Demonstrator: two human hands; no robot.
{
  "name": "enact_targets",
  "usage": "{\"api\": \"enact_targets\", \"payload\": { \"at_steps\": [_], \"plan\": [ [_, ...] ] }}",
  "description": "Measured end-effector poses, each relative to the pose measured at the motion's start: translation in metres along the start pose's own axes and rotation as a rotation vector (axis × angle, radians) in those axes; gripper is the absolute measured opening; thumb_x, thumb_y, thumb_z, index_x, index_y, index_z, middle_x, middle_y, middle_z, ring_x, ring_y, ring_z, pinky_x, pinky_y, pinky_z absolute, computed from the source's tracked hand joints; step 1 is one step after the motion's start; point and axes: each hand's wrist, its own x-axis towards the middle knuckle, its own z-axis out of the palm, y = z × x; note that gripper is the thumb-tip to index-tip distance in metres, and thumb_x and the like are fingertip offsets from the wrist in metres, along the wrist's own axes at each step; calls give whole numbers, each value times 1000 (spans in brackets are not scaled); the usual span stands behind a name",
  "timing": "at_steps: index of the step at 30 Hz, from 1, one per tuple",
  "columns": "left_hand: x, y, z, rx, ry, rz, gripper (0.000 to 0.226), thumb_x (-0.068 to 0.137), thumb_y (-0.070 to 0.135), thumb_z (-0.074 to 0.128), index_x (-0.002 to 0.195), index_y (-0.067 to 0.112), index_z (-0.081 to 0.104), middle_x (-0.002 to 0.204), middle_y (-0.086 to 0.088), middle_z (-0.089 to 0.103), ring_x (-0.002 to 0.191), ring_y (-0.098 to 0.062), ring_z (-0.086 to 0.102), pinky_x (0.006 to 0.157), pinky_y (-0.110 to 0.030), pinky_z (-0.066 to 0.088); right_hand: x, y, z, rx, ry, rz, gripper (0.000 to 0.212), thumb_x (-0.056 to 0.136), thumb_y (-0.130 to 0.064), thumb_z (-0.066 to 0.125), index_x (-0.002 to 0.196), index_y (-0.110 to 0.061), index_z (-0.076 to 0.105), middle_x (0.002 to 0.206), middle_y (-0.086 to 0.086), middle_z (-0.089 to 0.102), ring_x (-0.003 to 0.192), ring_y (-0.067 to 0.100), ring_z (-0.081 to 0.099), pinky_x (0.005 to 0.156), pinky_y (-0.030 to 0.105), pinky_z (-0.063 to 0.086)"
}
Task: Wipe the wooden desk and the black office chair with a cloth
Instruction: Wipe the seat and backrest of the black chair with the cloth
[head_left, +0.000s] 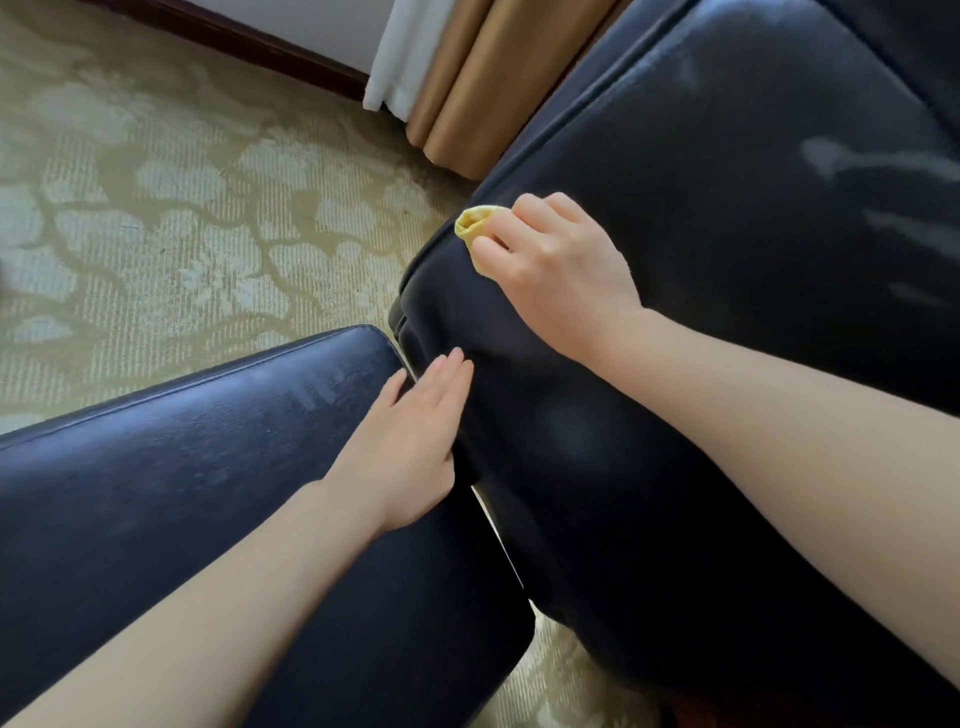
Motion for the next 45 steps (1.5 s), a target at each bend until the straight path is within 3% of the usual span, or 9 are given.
{"api": "enact_targets", "payload": {
  "at_steps": [8,11,15,20,27,32,41,45],
  "plan": [
    [-7,13,-4,-216,87,-143,77,87,-4,34,151,13,-3,160,0,-7,145,-8,-6,116,-29,-3,-48,-57,-19,151,-189,-126,12,73,-16,69,66,-25,65,68,-11,61,66,11,58,64,22,44],
    [-6,20,-5,-251,134,-106,81,85,-7,35,151,15,-6,159,2,-11,145,-9,-8,117,-31,-1,-92,-81,-35,179,-270,-167,15,72,-14,68,63,-24,63,65,-8,58,65,13,56,64,24,43],
    [-2,38,-6,-259,160,19,89,81,-10,36,151,20,-10,158,7,-16,145,-8,-11,117,-32,-1,-140,-87,-59,257,-254,-91,24,79,-1,56,62,-17,60,66,-2,54,63,17,52,62,27,40],
    [5,63,-2,-256,50,67,92,79,-10,36,150,20,-14,156,7,-24,144,-8,-15,118,-33,-2,-164,-52,-89,284,-204,33,23,92,-1,54,74,-9,67,68,2,56,60,20,50,57,32,45],
    [7,59,-15,-202,-43,72,91,79,-8,35,150,21,-15,156,8,-24,144,-8,-12,117,-33,-1,-117,35,-100,82,-27,98,21,85,3,63,67,-7,65,67,6,59,56,26,49,53,35,40],
    [2,52,-20,-187,-6,81,86,84,-6,35,151,23,-11,156,11,-21,144,-8,-13,118,-34,-2,-45,67,-78,26,3,149,17,84,3,61,69,-5,65,67,10,58,61,28,52,56,35,42],
    [-9,-15,-19,-198,76,-42,78,89,-3,33,151,22,-6,157,9,-18,143,-5,-16,115,-29,-7,62,7,-6,78,-103,220,15,93,-4,52,94,-4,67,86,13,65,79,28,56,72,37,44],
    [-15,-52,-18,-211,114,-134,77,89,-4,33,152,21,-3,158,9,-15,143,-3,-16,114,-27,-10,67,-41,25,70,-225,93,27,94,-4,39,95,-13,65,94,4,65,86,21,54,78,32,42]
  ]
}}
